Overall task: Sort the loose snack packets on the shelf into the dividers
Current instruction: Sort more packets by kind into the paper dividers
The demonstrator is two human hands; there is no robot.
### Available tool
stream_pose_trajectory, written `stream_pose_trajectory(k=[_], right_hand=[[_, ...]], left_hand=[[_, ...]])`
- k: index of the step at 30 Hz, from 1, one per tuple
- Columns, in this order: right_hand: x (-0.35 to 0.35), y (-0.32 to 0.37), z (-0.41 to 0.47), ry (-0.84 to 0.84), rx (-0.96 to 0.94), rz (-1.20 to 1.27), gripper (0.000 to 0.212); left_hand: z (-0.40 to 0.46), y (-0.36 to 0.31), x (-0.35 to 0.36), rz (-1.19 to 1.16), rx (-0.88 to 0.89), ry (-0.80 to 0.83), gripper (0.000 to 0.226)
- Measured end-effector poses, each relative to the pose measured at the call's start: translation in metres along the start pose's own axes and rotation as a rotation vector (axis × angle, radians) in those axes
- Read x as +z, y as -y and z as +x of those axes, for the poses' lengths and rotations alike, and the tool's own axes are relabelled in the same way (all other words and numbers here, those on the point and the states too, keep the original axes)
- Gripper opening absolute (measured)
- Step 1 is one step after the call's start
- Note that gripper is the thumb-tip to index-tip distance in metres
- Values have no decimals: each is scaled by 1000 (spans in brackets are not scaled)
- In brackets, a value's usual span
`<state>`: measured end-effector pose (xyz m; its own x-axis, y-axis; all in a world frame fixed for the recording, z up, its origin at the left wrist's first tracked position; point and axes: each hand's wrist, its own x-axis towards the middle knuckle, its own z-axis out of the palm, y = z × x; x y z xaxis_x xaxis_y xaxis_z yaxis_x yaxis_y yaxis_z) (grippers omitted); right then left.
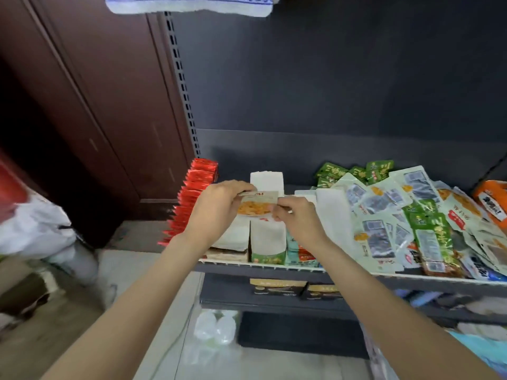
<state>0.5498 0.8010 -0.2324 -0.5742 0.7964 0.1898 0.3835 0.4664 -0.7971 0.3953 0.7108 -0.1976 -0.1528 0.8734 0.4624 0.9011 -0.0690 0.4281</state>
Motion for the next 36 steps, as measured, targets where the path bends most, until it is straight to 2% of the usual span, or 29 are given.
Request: stream_pose_trajectory(k=[6,10,13,18,21,23,25,28,31,36], right_hand=[[51,8,-2,96,118,73,24],[65,1,1,185,175,7,26],[65,-3,0,235,163,-119,25],[62,-11,-5,374,154,-182,21],[65,-17,-5,448,166,-216,23],[64,-18,-4,506,165,-244,25],[62,-19,-3,541,165,-238,27],[57,-18,-3,487,171,-166,31],[44,-19,-5,365,228,7,33],[-8,-43,-15,80,241,120,30]], left_hand=[[-26,39,-12,41,-75,60,28],[-34,54,-3,61,-123,161,25],[-38,64,9,93,-183,353,27],[-38,63,19,251,-173,665,29],[-40,63,23,230,-238,840,33],[-41,62,24,186,-279,893,38],[-41,59,22,172,-293,903,45],[-42,57,23,117,-304,824,47],[-37,47,26,25,-331,661,36],[-12,-8,52,-96,-219,438,22]])
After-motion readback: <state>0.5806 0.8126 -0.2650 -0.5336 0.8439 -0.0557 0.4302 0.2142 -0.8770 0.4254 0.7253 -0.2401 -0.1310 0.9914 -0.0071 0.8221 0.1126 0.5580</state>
